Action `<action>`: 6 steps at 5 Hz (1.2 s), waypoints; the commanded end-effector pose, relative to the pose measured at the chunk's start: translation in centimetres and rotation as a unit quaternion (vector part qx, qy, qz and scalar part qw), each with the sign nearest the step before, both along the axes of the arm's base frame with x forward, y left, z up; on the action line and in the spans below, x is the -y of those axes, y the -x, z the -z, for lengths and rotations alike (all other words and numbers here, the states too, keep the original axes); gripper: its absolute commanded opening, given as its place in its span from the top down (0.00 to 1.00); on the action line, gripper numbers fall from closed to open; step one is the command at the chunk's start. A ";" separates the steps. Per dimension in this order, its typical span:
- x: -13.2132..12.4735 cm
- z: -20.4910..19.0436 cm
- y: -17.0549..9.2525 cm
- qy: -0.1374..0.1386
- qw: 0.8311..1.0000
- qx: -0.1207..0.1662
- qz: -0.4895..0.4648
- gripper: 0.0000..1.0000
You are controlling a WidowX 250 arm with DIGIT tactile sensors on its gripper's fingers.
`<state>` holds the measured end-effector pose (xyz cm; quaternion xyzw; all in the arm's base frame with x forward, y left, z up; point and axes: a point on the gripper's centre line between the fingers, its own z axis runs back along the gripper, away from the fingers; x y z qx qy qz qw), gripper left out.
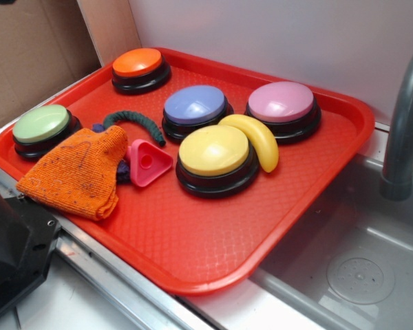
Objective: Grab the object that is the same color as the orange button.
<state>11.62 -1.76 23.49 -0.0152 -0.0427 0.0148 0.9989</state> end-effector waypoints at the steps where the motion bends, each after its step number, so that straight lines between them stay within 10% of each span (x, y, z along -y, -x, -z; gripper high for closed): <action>1: 0.0 0.0 0.0 0.000 1.000 0.000 0.000 0.00; 6: -2.7 13.4 -2.6 -0.051 0.993 0.015 0.101 0.00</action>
